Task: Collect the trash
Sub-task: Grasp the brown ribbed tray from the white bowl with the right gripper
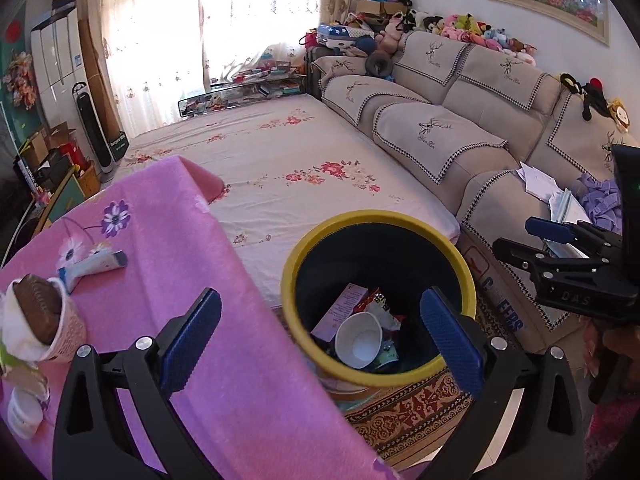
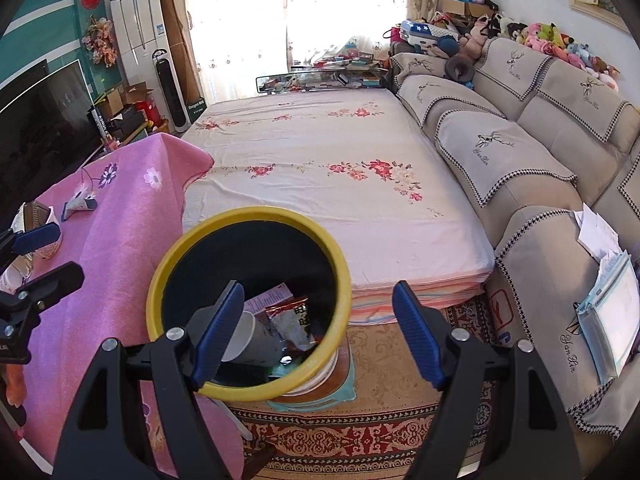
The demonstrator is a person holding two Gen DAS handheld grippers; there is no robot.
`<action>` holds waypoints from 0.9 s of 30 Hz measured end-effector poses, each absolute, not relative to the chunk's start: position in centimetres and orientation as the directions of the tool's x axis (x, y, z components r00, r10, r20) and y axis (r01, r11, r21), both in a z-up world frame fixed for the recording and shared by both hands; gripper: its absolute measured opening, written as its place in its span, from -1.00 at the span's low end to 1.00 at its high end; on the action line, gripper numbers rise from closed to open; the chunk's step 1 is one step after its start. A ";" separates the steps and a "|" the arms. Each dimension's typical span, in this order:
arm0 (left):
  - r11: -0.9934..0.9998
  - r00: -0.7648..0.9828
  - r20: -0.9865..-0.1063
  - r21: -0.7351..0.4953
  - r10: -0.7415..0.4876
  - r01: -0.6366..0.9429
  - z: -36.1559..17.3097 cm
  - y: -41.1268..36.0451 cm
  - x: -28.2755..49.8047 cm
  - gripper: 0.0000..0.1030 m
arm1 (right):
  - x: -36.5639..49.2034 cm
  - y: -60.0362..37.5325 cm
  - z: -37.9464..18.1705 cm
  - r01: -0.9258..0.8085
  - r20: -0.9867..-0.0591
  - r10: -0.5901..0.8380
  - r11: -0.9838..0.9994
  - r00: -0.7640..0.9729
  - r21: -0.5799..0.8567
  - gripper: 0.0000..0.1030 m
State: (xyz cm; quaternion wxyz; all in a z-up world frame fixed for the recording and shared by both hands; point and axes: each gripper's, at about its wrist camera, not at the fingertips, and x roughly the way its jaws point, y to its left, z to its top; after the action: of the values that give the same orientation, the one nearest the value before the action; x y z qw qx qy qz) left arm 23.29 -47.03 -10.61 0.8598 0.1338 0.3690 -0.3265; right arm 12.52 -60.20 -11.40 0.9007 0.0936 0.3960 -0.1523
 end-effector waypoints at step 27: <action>0.996 0.727 -0.681 -0.081 -0.082 0.037 -10.2 -5.3 19.0 0.91 | 30.1 -30.9 -7.9 -0.203 -0.725 0.214 0.974 0.655 0.104 0.18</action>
State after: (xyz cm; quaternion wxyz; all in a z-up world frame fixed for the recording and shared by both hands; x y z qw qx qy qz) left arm 19.01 -5.33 -10.15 0.9288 -0.0311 0.3679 -0.0320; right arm 30.05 -30.90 -7.95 0.9096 0.0068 0.3992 0.1147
